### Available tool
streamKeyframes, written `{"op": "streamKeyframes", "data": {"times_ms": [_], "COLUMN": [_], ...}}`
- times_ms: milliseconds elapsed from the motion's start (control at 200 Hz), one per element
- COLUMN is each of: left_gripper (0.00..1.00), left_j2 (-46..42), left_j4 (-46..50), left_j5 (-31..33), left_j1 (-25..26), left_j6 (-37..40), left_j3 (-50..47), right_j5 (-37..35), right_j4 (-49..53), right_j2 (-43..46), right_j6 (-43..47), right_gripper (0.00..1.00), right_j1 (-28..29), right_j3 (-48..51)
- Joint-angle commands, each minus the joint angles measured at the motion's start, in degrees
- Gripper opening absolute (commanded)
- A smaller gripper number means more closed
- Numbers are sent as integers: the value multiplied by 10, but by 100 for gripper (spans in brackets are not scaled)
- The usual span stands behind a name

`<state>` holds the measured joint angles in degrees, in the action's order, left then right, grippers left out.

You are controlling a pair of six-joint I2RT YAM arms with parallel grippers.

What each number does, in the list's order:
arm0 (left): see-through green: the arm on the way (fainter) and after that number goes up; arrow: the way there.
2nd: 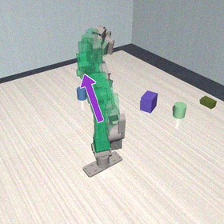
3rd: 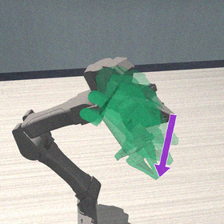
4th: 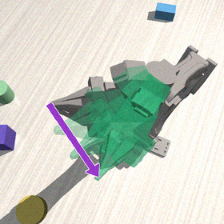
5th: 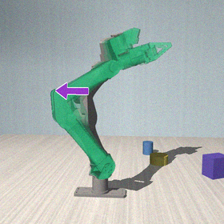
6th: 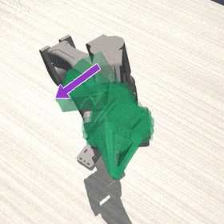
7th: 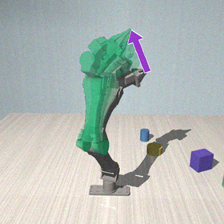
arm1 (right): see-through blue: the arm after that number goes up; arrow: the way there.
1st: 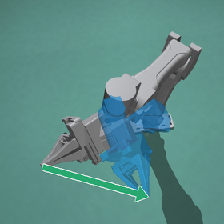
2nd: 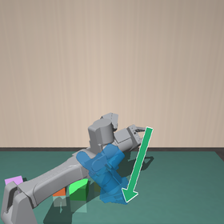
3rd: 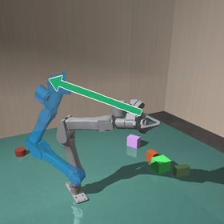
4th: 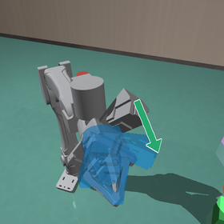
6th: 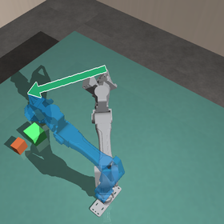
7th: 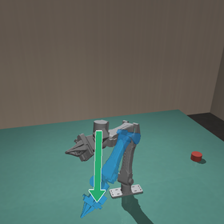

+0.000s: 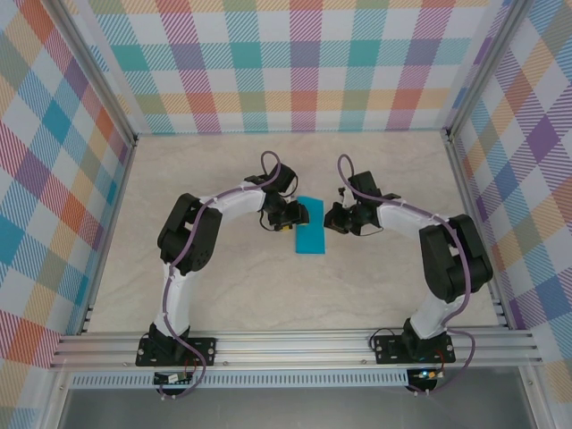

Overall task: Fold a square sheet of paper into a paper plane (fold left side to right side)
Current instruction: First fold in half a square sheet of paper at the center of the table, then hold the square sheet of paper at the center of the table.

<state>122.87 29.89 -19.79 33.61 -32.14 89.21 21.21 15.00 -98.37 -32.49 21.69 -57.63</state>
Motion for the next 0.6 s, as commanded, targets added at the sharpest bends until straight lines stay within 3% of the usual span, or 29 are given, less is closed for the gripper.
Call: {"op": "streamKeyframes", "data": {"times_ms": [0, 240, 595], "left_gripper": [52, 52, 52], "left_j2": [31, 31, 30], "left_j4": [-6, -6, -4], "left_j5": [5, 6, 6], "left_j1": [19, 19, 19], "left_j6": [1, 2, 4], "left_j3": [2, 1, 0], "right_j5": [29, 41, 8], "right_j4": [-18, -39, 8], "right_j2": [-20, -46, -100], "right_j6": [-17, -27, -6], "right_gripper": [8, 7, 6], "right_j1": [6, 7, 7], "right_j3": [-2, 1, -30]}}
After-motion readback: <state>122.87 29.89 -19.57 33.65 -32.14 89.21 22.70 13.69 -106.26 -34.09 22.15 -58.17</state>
